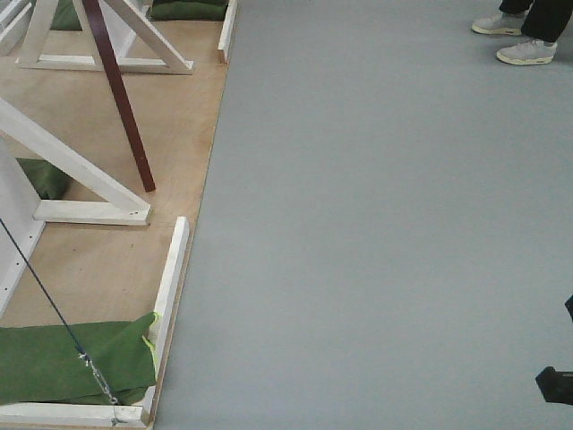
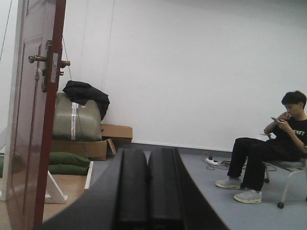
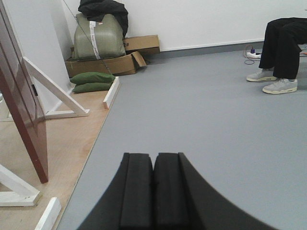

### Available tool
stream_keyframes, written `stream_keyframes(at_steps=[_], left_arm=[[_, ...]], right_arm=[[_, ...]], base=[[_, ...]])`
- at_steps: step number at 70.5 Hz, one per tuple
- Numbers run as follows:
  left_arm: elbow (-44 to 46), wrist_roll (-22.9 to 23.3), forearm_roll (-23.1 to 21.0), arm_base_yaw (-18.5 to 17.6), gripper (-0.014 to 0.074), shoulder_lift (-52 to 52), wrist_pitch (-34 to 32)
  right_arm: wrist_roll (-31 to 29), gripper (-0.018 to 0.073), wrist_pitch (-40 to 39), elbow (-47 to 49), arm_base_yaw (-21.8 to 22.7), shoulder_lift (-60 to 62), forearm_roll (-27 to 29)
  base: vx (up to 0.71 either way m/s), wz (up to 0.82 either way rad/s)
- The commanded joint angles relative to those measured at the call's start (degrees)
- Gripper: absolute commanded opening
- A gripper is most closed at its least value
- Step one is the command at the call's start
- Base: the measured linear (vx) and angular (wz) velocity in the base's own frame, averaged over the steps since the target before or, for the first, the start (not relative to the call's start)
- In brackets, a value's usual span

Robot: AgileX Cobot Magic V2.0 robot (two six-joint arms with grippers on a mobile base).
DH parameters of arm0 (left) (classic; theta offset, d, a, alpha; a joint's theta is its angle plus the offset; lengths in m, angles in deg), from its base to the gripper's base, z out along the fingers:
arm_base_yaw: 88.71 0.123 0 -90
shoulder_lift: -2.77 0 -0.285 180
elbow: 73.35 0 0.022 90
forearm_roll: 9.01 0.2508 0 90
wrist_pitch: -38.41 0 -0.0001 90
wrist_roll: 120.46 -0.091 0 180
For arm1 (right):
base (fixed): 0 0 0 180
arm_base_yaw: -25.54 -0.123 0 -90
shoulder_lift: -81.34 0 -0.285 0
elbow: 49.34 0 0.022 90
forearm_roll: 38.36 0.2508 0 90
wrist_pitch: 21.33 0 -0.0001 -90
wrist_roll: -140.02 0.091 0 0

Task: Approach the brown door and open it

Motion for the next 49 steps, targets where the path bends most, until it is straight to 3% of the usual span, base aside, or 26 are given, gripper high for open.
stream_keyframes(at_steps=[1, 49], left_arm=[[-1.3, 0.5, 0.5, -0.1, 0.0011, -1.5, -4.9], [-1.3, 0.5, 0.5, -0.1, 0.0011, -1.5, -4.9]], right_arm=[[-0.5, 0.0000, -4.5, -0.1, 0.0, 0.5, -0.3], [-0.5, 0.0000, -4.5, -0.1, 0.0, 0.5, -0.3]], base=[[0.00, 0.00], [0.00, 0.00]])
